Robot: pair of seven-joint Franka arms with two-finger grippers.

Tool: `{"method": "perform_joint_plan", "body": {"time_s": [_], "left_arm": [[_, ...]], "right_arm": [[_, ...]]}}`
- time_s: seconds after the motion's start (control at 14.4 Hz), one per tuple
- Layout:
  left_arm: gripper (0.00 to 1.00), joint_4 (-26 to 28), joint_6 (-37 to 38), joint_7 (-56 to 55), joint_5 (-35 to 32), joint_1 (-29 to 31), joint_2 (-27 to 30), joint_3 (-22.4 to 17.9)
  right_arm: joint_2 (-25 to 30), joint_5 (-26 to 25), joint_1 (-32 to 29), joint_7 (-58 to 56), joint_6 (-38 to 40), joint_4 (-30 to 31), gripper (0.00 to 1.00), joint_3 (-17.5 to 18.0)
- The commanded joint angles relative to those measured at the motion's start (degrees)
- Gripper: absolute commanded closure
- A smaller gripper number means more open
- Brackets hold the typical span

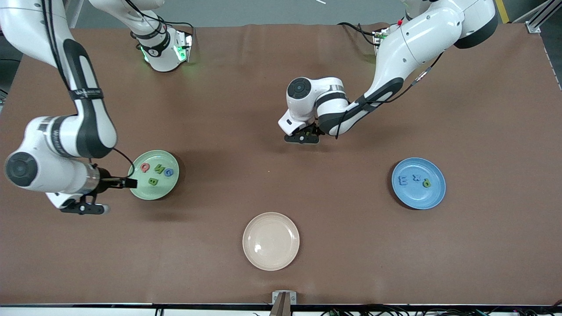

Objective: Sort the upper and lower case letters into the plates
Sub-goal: 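Grasp the green u with the left gripper while the right gripper withdraws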

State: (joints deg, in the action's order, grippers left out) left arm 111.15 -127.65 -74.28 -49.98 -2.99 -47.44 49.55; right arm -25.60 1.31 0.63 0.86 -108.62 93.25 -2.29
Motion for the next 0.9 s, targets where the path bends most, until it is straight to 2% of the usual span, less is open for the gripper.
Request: {"method": "perform_joint_plan", "body": {"time_s": [0.0,0.35,0.49,0.62,0.83], "left_arm": [[0.01,0.74,-1.2,-0.77,-1.17,0.53,0.15,0.02],[0.03,2.32,-1.2,-3.32,-0.64,0.53,0.68,0.11],[0.04,2.93,-1.2,-3.41,-0.56,1.14,1.03,0.46],[0.1,2.94,-1.2,-3.41,-0.55,1.14,1.03,0.55],[0.21,2.94,-1.2,-3.41,-0.38,1.23,1.21,0.55]], "right_arm": [[4.49,-1.22,-2.12,-2.17,6.11,0.18,0.0,0.79],[9.94,-1.23,-3.44,-2.26,11.5,-0.17,0.0,0.88],[9.52,-1.92,-3.01,-1.91,13.5,-4.54,0.0,0.97],[8.02,-2.63,-3.62,-1.83,18.6,-11.04,0.0,0.97],[7.76,-2.45,-3.62,-1.65,18.8,-12.65,0.0,0.97]]}}
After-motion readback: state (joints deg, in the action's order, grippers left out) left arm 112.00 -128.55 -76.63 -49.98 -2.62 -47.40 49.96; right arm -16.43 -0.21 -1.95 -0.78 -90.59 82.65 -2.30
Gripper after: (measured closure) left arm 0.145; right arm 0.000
